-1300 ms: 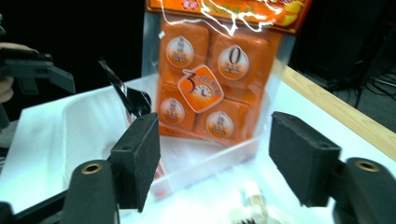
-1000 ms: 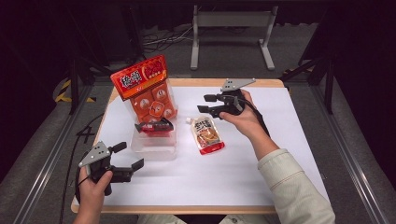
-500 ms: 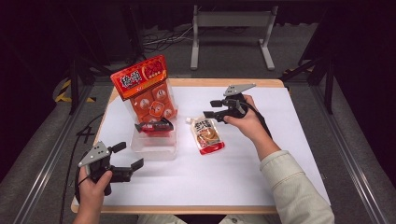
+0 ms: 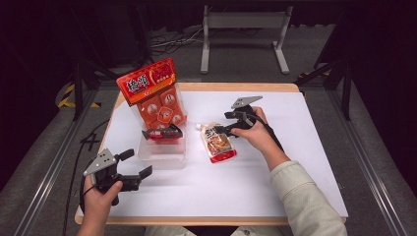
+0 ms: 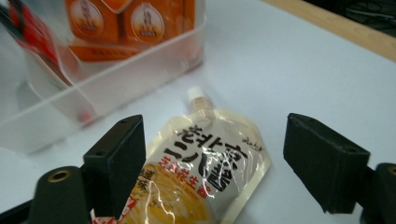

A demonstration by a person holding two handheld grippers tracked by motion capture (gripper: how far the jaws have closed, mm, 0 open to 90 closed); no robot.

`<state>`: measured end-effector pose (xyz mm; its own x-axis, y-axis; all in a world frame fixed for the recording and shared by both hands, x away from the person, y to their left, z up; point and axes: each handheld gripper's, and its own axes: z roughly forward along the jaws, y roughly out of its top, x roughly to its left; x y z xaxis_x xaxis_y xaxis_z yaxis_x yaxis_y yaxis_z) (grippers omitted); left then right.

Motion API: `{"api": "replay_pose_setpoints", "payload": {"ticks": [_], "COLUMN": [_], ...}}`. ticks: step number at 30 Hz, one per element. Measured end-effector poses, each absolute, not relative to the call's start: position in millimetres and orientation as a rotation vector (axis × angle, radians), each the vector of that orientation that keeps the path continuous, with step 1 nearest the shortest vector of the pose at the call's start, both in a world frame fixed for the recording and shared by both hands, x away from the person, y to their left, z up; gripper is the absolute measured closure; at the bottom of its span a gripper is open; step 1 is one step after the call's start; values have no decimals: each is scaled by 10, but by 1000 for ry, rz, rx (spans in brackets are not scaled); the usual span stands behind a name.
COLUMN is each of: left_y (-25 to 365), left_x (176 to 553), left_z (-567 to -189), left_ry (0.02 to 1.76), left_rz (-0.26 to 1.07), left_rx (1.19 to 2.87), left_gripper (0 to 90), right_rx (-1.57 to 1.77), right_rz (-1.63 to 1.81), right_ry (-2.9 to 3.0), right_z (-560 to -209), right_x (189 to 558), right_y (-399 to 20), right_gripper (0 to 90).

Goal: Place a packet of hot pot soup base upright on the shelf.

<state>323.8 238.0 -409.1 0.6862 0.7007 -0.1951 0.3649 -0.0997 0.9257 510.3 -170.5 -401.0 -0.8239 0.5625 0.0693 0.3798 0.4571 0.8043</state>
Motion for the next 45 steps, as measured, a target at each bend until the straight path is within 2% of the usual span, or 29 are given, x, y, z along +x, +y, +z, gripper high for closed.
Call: {"api": "replay_pose_setpoints", "payload": {"ticks": [5, 15, 23, 32, 45], "left_y": [2377, 2368, 2386, 2383, 2371], "left_x": [3241, 3234, 3239, 3237, 3250], "left_z": [-4104, -4105, -4110, -4124, -4131], "left_ry": [881, 885, 880, 882, 882], "left_rz": [360, 362, 412, 404, 392], "left_rx": [1717, 1717, 1690, 1690, 1696], "left_gripper": [73, 79, 82, 82, 82], "right_rx": [837, 942, 1016, 1032, 983], "right_rz": [1253, 1213, 1193, 1166, 1078], "right_ry": [2527, 2536, 2565, 2553, 2555], "right_z": [-4126, -4263, -4382, -4434, -4411], "right_x": [5137, 5220, 5278, 5278, 5216], "right_y": [-1630, -1581, -1553, -1487, -1430], "right_gripper": [252, 248, 181, 171, 301]}}
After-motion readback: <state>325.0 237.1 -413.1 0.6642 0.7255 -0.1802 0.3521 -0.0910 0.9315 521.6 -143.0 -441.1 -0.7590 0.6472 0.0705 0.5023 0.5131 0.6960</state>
